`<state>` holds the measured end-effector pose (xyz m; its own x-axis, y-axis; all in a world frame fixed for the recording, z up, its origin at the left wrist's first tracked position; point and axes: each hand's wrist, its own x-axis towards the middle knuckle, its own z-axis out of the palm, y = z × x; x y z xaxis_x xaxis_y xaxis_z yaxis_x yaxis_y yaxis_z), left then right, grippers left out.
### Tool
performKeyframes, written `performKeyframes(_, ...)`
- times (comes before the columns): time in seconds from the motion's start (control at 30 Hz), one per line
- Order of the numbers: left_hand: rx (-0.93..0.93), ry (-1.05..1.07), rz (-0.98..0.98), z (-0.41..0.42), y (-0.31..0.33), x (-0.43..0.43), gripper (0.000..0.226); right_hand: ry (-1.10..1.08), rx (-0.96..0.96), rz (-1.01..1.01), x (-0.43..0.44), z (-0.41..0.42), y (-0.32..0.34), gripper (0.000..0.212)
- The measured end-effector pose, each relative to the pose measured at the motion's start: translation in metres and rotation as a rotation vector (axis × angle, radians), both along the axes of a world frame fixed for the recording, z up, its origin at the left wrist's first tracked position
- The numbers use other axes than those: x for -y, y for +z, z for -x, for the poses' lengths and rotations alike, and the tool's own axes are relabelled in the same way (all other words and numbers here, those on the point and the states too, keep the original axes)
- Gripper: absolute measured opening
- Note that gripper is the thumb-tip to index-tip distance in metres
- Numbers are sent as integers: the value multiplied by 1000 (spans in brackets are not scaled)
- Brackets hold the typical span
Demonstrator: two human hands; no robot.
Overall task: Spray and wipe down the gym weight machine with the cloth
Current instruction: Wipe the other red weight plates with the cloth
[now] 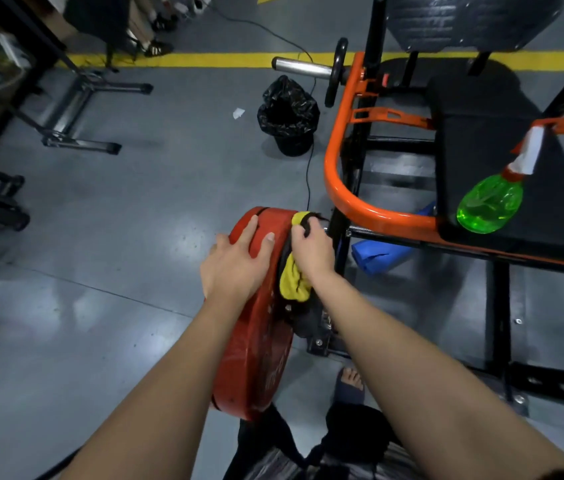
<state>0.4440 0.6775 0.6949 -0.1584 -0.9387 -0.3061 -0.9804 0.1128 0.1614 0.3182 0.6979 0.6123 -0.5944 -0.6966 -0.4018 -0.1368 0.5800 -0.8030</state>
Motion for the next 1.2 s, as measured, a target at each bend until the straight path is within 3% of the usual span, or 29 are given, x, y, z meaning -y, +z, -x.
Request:
performKeyframes(0.1,-17,5,25,-6,1,-7,61,-6,29,-48,-1,-1,0,28)
performKeyframes(0.23,-55,8,66,-12,0,-13,61,-64,-34,262,-60,-45,17,27)
performKeyframes(0.3,-69,7,76,-14,-1,-15,62,-43,-89,314,-68,-49,12,23)
performKeyframes(0.4,-65,4,67,-15,0,-17,74,-26,-108,203,-49,-39,7,11)
performKeyframes(0.5,-58,6,44,-13,1,-14,90,-29,-117,98,-42,-35,1,13)
performKeyframes(0.77,-59,-15,10,-13,-4,-6,87,-55,-172,114,-45,-39,0,14)
performKeyframes(0.97,-107,-6,99,-33,-2,-31,89,-1,-209,100,-47,-42,4,8)
performKeyframes(1.13,-98,97,92,-49,4,-58,117,0,-202,112,-48,-42,5,7)
performKeyframes(1.2,-48,108,62,-54,12,-61,117,-1,-211,119,-48,-41,5,9)
